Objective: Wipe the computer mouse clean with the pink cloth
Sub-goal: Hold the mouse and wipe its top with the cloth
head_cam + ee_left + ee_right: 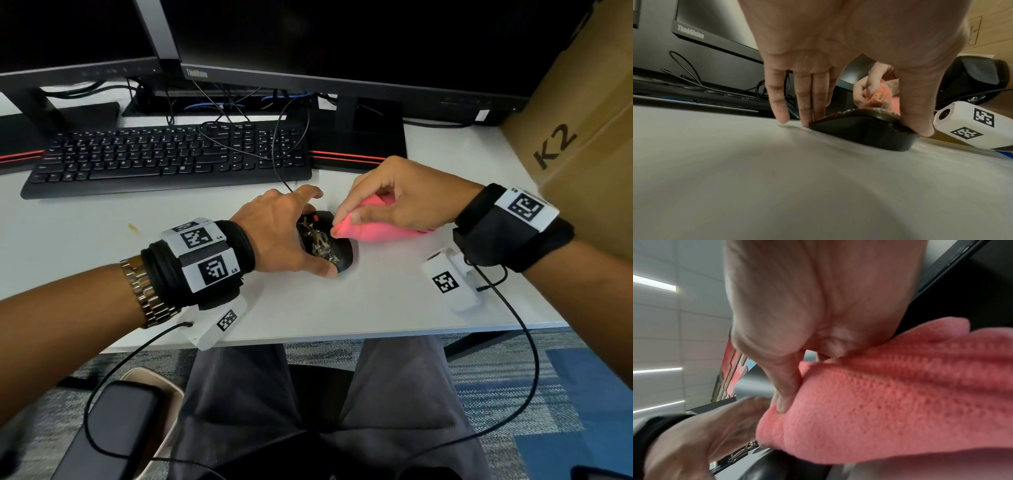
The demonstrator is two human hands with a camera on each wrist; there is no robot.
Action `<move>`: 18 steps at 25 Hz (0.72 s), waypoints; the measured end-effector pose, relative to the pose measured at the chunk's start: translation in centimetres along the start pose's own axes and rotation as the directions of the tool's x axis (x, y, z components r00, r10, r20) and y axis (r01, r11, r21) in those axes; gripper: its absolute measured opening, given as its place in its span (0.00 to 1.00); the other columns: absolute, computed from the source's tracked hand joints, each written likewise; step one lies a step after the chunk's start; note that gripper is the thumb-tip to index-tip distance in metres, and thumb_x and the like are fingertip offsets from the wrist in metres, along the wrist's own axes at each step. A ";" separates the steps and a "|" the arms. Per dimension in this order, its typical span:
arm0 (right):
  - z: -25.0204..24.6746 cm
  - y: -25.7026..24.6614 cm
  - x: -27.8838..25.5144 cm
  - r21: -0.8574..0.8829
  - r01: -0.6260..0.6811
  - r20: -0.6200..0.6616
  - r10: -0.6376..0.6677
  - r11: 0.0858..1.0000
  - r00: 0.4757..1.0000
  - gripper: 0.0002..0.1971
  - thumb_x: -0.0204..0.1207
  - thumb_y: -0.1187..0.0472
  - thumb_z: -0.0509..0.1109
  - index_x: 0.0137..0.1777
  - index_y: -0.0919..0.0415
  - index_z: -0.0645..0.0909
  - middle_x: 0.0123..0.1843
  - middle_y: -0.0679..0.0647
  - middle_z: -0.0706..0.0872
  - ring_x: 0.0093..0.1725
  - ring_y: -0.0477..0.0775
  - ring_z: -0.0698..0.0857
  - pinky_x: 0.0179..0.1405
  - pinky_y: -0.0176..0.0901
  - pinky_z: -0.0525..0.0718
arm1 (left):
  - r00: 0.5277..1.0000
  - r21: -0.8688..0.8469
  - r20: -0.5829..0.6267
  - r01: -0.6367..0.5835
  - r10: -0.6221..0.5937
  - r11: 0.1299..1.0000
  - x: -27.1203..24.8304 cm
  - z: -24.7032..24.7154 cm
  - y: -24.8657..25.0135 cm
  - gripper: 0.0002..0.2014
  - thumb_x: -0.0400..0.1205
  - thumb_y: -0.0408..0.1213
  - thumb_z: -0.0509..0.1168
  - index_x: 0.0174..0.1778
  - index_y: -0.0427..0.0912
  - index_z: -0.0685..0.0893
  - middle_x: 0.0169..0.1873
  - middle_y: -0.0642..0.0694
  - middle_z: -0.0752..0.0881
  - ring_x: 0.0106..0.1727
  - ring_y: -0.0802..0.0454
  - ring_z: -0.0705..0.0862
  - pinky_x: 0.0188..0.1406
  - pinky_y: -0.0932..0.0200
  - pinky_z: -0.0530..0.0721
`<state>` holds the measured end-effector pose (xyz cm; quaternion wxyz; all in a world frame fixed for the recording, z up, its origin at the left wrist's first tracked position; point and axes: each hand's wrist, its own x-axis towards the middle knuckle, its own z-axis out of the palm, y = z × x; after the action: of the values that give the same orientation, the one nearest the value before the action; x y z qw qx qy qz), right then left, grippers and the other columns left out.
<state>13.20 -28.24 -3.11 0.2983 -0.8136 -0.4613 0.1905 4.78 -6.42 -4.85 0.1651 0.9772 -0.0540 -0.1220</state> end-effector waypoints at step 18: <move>0.8 0.0 -1.4 -0.038 0.000 0.044 0.002 0.999 0.999 0.09 0.81 0.59 0.77 0.57 0.46 0.95 0.47 0.51 0.91 0.39 0.51 0.81 0.38 0.30 0.74 | 1.000 -0.001 -0.007 0.005 -0.005 1.000 0.0 0.1 0.0 0.58 0.56 0.70 0.77 0.81 0.57 0.60 0.70 0.57 0.81 0.71 0.48 0.73 0.70 0.49 0.75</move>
<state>12.05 -29.17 -3.65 0.2727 -0.8149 -0.4708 0.1997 4.79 -6.43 -4.92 0.1654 0.9777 -0.0511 -0.1189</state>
